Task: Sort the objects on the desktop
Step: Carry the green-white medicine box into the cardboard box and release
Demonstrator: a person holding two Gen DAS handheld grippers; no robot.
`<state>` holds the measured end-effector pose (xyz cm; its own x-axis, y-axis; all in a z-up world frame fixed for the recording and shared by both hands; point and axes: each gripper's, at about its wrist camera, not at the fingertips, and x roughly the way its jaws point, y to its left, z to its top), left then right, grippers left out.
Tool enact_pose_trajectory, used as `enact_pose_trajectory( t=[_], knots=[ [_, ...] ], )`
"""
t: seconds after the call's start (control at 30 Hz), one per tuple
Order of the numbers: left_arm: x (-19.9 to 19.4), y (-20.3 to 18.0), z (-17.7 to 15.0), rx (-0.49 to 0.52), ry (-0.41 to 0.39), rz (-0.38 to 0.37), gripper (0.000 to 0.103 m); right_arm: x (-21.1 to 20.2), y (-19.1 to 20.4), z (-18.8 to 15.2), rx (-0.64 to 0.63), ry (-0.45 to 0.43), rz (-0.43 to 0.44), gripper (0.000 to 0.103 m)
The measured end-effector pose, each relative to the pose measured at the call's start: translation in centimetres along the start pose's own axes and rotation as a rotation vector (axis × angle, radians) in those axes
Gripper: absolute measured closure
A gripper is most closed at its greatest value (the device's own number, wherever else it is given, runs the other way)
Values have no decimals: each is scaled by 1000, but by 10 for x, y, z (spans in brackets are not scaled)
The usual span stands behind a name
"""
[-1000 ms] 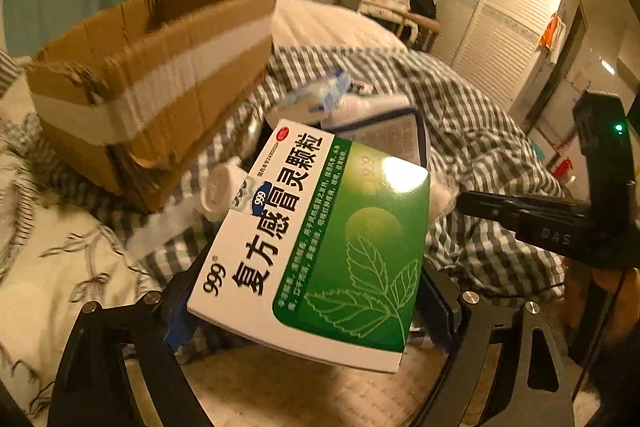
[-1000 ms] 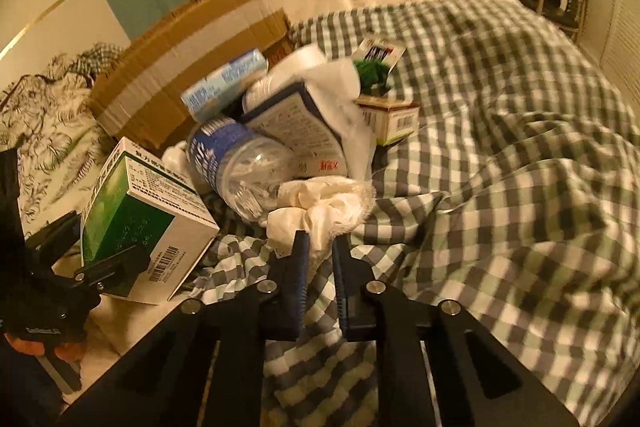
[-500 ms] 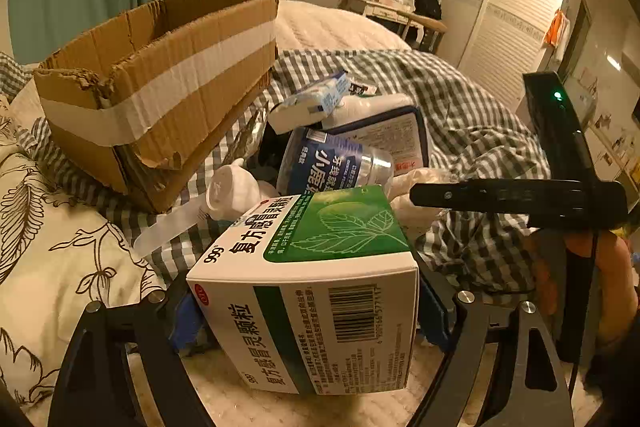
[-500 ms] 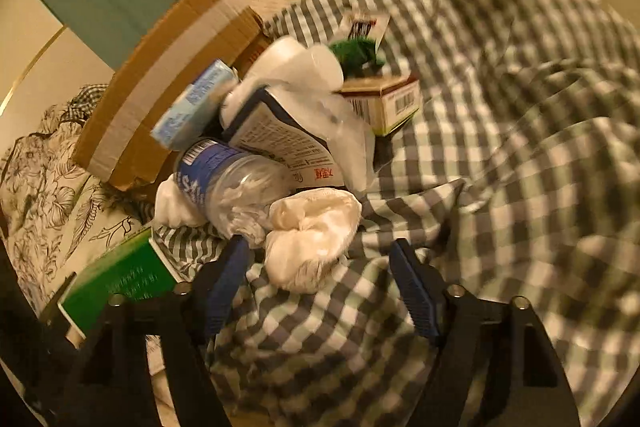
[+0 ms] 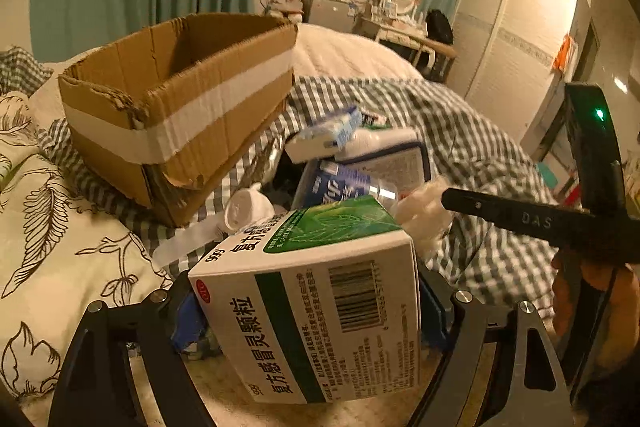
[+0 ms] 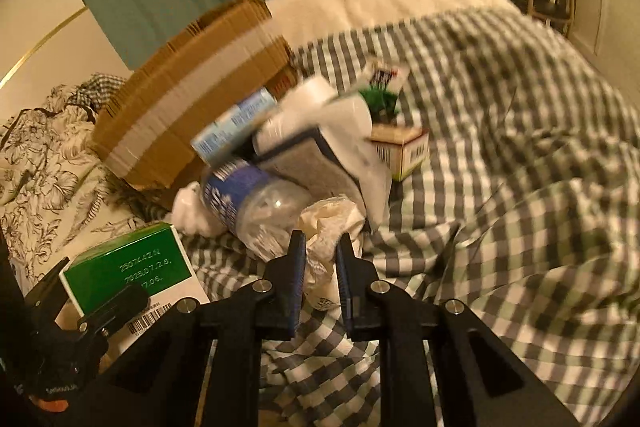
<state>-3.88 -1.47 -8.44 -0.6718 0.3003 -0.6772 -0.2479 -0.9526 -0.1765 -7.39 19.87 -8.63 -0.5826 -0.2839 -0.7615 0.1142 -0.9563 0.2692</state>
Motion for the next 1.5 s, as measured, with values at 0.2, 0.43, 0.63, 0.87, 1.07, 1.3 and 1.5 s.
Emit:
enact_pose_trajectory(
  t=[0.2, 0.43, 0.63, 0.87, 1.07, 1.3, 1.5],
  knots=[
    [-12, 2, 12, -23, -34, -24, 17, -24, 10, 9, -17, -59, 6, 88],
    [-27, -2, 28, -17, -88, -56, 17, -48, 22, 16, -35, -122, 24, 88],
    [-44, -2, 48, -23, -150, -77, 17, -69, 31, 26, -61, -176, 53, 88],
    [-54, -2, 69, -25, -190, -80, 17, -89, 42, 37, -103, -219, 73, 88],
    [-62, 2, 86, -44, -220, -96, 17, -104, 49, 48, -132, -252, 82, 88],
    [-60, 9, 118, -39, -259, -102, 17, -114, 58, 66, -173, -275, 68, 88],
    [-59, 19, 156, -60, -278, -104, 17, -121, 69, 89, -217, -298, 38, 88]
  ],
)
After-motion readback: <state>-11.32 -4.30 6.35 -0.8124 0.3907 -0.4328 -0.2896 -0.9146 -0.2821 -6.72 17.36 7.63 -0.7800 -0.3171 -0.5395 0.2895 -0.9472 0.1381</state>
